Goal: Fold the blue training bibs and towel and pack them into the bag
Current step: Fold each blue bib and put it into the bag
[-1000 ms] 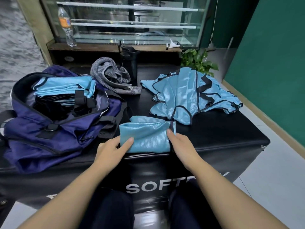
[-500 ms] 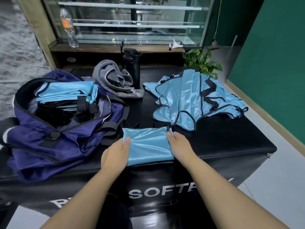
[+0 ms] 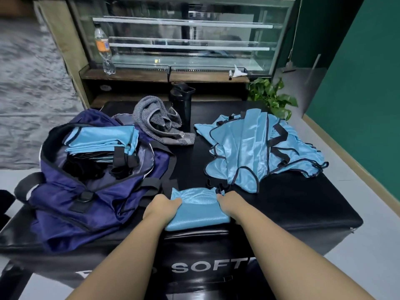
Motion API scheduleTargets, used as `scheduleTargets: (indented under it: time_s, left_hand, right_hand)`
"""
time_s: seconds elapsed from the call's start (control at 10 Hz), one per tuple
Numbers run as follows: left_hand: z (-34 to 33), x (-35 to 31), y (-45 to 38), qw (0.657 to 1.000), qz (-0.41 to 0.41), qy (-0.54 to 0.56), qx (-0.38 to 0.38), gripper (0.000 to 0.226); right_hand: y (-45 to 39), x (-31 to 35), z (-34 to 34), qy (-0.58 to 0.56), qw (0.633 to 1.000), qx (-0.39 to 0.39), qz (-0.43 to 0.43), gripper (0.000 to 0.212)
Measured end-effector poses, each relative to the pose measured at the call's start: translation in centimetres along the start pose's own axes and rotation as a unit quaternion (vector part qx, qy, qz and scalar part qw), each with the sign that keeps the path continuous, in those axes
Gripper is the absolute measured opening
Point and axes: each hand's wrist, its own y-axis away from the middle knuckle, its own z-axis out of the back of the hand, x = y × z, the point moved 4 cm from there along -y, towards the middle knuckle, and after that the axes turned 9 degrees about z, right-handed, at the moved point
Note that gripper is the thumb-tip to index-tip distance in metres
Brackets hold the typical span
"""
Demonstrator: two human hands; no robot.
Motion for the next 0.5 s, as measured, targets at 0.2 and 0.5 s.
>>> scheduleTargets:
  time_s: [0.2, 0.5]
  left_hand:
    - [0.2, 0.6, 1.4, 0.996, -0.003, 0.094, -0.002, 0.035]
    - [3.6, -2.8, 5.2, 0.976, -0.198, 0.06, -0.062, 0.035]
  right_hand:
    - [1.8, 1.2, -0.1, 0.179, 0.98, 0.077, 0.049, 0.045]
    - [6.5, 10.0, 4.1, 0.224, 0.891, -0.078, 0.387, 0.071]
